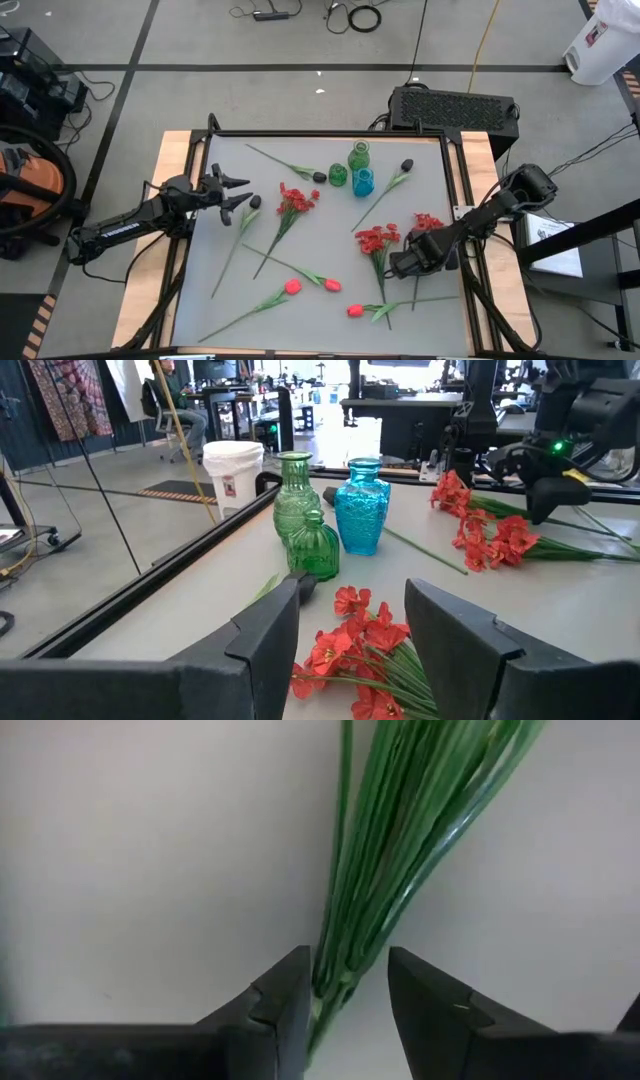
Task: Sort flowers into vase by color
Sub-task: Put the right red flowers into the top green vase
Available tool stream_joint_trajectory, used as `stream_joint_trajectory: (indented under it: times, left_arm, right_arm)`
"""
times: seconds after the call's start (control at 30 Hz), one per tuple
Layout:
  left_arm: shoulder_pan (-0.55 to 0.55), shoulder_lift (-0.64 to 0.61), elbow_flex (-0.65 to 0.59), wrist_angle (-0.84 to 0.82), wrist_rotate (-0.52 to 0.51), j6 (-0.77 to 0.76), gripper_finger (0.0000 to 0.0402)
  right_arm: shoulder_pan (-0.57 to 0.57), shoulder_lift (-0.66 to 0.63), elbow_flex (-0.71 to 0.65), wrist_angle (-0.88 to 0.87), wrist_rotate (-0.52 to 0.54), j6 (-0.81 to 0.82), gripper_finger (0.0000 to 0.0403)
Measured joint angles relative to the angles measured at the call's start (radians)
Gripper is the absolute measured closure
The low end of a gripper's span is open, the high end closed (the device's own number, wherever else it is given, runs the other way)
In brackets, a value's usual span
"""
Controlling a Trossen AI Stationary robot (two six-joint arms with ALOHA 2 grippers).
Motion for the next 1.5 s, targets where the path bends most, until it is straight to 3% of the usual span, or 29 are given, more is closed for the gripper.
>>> stream_joint_trajectory:
  times: [0.23,0.6,0.97,1.2,1.5]
  left_arm:
    - [0.0,0.0,0.0,0.0,0.0,0.0,0.021]
    - [0.0,0.0,0.0,0.0,0.0,0.0,0.021]
    - [0.0,0.0,0.0,0.0,0.0,0.0,0.021]
    - [0.0,0.0,0.0,0.0,0.0,0.0,0.021]
    - [0.0,0.0,0.0,0.0,0.0,0.0,0.021]
  right_arm:
    - [0.0,0.0,-0.012,0.005,-0.001,-0.004,0.0288]
    - [0.0,0.0,-0.012,0.005,-0.002,-0.012,0.0393]
    - [-0.001,-0.01,-0.012,-0.022,0.059,-0.033,0.0397]
    - [-0.001,-0.085,-0.012,-0.099,0.07,-0.042,0.0397]
    - [-0.004,-0.265,-0.012,-0.181,0.301,-0.09,0.0397]
